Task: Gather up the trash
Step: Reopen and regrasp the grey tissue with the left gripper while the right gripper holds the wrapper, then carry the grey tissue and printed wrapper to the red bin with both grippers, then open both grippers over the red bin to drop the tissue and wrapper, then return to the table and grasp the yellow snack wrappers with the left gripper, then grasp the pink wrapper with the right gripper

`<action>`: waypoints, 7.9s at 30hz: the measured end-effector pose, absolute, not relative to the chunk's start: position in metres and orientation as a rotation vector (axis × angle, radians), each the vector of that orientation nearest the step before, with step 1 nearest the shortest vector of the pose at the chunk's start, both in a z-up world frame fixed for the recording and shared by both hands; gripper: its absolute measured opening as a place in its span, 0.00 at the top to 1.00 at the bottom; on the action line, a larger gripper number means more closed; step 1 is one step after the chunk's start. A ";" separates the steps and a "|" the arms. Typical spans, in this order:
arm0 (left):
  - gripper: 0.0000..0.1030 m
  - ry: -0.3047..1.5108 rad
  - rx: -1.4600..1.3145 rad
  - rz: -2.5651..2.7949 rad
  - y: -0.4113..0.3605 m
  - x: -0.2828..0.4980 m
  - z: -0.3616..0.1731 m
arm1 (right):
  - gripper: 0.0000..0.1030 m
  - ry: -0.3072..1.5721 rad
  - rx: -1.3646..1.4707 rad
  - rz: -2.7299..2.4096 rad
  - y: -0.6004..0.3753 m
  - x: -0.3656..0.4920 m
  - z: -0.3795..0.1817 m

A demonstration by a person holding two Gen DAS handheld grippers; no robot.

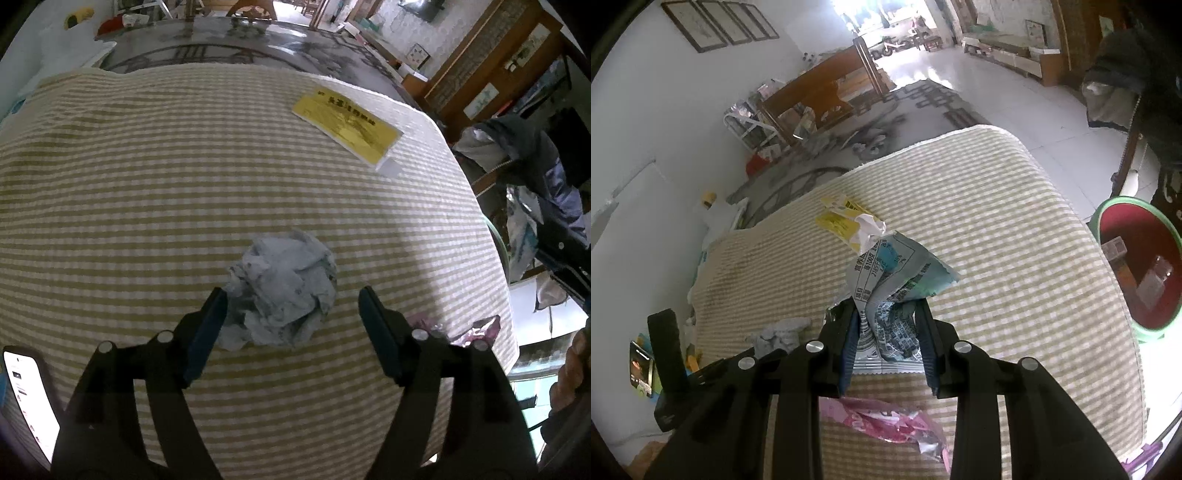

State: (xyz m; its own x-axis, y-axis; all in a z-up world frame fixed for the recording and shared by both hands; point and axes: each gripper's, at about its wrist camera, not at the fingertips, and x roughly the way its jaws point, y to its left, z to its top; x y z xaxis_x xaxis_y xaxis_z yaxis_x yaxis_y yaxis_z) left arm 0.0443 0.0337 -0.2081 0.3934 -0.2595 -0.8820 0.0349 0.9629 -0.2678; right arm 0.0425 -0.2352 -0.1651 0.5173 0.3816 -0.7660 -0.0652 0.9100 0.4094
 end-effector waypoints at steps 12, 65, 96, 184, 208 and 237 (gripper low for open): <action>0.33 1.111 -0.216 -0.163 0.039 0.030 -0.196 | 0.71 0.989 0.340 0.292 -0.233 0.030 -0.163; 0.52 0.834 -0.119 -0.295 -0.058 0.049 -0.081 | 0.71 0.846 0.357 0.244 -0.298 0.023 -0.122; 0.52 0.837 -0.028 -0.363 -0.213 0.068 -0.073 | 0.71 0.794 0.426 0.219 -0.438 0.037 -0.116; 0.29 1.025 -0.019 -0.436 -0.317 0.126 -0.143 | 0.36 0.864 0.611 0.003 -0.578 0.059 -0.177; 0.29 1.180 -0.357 0.073 -0.039 0.222 -0.231 | 0.31 1.010 0.393 0.253 -0.395 0.042 -0.164; 0.67 1.222 -0.063 -0.175 0.026 0.085 -0.222 | 0.67 1.357 0.076 0.561 -0.194 0.019 -0.231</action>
State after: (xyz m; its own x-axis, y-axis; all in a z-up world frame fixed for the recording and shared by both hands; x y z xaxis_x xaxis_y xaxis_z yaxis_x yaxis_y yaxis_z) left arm 0.0854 0.0257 -0.2216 0.3302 -0.1677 -0.9289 0.1002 0.9847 -0.1422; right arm 0.0194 -0.1937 -0.2312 0.1030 0.4229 -0.9003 -0.3367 0.8665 0.3685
